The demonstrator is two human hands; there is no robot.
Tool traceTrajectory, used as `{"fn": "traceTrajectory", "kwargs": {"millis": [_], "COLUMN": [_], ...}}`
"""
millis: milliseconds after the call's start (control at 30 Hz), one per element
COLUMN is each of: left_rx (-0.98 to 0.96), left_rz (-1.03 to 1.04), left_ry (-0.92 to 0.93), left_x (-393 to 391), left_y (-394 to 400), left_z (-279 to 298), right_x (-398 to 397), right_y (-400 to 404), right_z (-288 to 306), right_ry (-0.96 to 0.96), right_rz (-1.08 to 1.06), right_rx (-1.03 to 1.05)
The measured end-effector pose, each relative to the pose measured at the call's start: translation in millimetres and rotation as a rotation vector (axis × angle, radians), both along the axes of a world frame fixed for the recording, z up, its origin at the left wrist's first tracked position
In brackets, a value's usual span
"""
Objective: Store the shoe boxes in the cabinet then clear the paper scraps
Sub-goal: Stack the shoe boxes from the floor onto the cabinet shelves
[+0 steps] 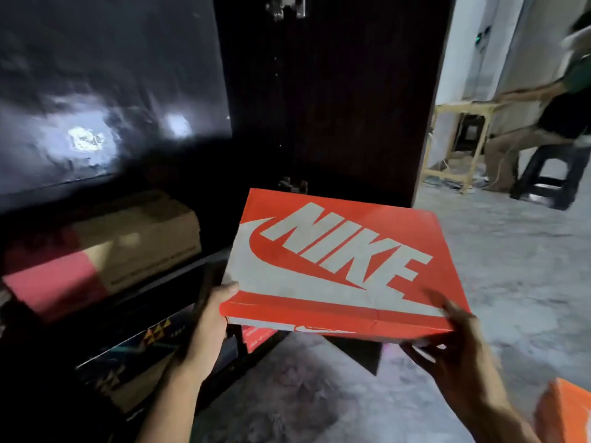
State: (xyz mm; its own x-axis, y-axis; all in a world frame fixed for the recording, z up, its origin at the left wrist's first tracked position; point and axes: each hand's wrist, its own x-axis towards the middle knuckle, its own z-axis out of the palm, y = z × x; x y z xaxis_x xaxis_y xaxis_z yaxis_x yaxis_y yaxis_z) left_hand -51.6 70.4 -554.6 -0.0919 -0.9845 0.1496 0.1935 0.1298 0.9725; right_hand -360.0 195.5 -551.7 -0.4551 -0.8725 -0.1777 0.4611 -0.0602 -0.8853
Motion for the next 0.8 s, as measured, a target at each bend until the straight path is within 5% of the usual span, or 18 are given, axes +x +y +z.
{"fn": "traceTrajectory", "kwargs": {"millis": [400, 800], "left_rx": [-0.400, -0.077], "left_rz": [0.763, 1.233], "left_ry": [0.101, 0.096], "left_x": [97, 165], "left_y": [-23, -85], "left_z": [97, 106], "right_x": [128, 267], "right_y": [-169, -303], "right_z": [105, 147], "right_ry": [0.155, 0.371], "right_rz": [0.376, 0.496], "right_rx": [-0.206, -0.032]}}
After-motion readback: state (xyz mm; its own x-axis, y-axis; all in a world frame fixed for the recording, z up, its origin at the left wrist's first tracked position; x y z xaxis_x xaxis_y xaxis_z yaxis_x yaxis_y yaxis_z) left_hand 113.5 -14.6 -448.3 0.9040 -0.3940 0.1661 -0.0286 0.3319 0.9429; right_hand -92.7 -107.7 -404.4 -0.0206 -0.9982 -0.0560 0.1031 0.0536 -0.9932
